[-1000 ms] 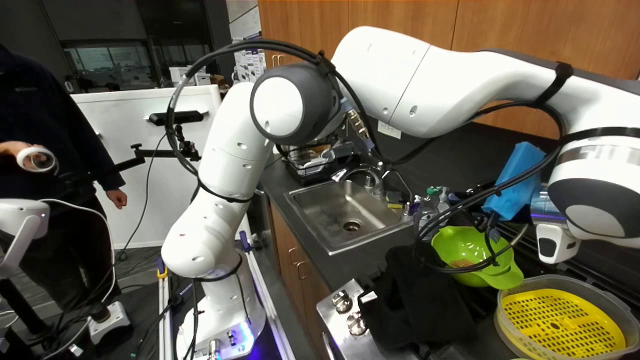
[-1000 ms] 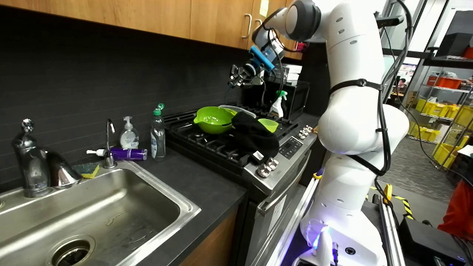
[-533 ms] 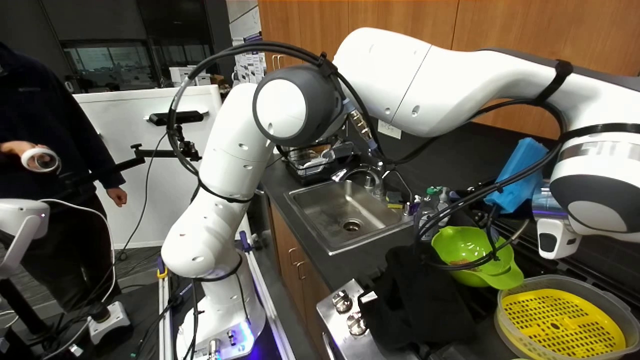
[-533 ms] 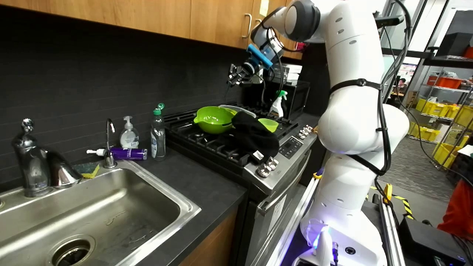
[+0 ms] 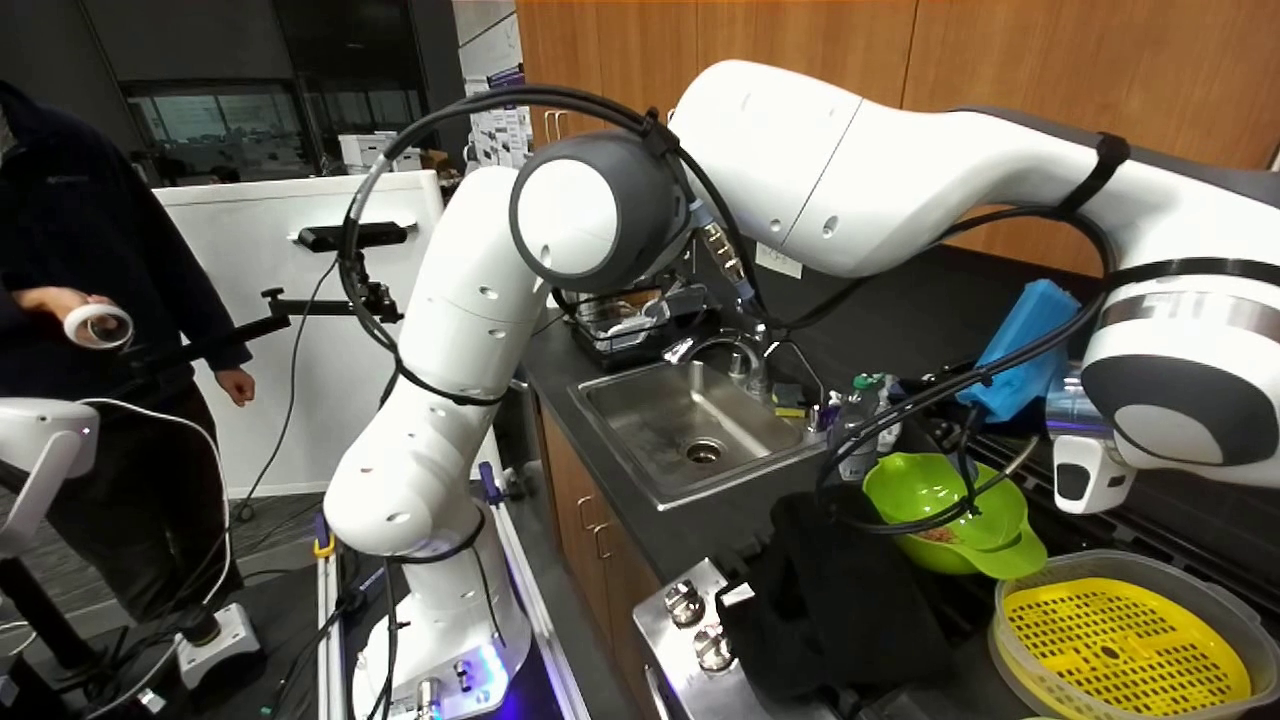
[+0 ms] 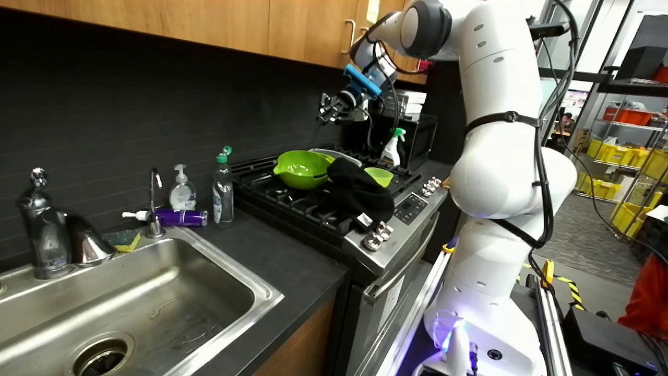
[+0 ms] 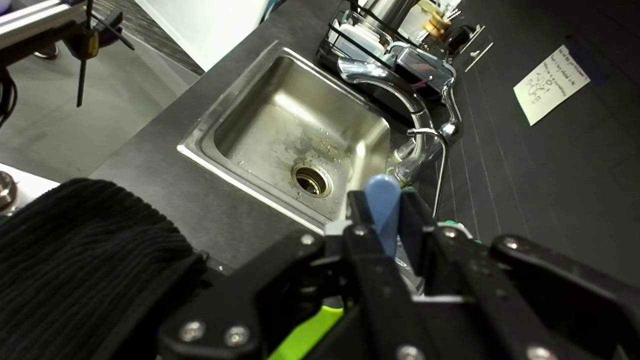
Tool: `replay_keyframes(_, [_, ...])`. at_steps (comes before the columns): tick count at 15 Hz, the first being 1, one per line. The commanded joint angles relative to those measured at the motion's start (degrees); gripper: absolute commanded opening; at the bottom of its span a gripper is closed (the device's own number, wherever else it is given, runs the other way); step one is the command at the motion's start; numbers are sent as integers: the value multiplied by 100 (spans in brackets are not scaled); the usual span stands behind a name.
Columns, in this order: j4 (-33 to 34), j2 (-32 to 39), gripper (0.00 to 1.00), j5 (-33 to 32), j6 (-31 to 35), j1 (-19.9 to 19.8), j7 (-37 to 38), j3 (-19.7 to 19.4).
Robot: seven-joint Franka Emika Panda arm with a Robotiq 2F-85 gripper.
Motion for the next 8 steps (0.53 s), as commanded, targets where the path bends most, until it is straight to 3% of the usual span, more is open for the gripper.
replay_keyframes(1, [-339,-164,5,39,47,155,145,7])
replay_keyframes(8, [-965,-245,5,19,195,456,117,2])
